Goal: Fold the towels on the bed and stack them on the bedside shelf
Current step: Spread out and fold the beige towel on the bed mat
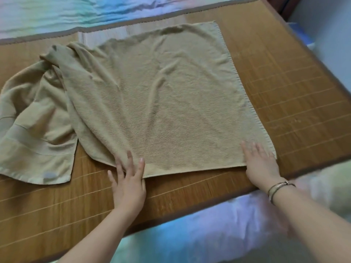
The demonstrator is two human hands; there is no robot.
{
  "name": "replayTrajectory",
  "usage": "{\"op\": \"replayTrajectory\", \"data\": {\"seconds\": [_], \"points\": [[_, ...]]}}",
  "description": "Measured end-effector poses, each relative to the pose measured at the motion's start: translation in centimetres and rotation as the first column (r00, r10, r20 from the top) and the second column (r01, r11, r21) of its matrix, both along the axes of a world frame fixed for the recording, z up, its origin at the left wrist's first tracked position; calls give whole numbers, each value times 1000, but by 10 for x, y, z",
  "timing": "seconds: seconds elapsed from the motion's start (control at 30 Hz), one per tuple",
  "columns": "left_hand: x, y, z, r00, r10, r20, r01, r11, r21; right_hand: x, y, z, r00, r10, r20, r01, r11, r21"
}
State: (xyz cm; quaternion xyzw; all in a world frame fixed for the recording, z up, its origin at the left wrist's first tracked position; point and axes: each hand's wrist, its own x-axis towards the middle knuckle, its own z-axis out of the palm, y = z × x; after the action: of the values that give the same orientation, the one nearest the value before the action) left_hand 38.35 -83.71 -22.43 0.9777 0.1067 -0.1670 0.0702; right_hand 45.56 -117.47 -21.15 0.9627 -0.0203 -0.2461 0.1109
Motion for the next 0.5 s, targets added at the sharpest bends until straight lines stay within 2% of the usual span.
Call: {"op": "replayTrajectory", "data": {"seconds": [0.13, 0.33, 0.5], "points": [[5, -8, 0, 999, -50, 16, 52, 995, -90, 3, 3, -6, 989, -80, 121, 56, 980, 189], [61, -50, 3, 987, -147, 68, 160, 945, -285, 34, -3, -15, 967, -122, 224, 41, 941, 337], [120, -100, -3, 980, -193, 51, 199, 940, -276, 87, -29, -25, 965, -103, 242, 3, 924, 382]]}}
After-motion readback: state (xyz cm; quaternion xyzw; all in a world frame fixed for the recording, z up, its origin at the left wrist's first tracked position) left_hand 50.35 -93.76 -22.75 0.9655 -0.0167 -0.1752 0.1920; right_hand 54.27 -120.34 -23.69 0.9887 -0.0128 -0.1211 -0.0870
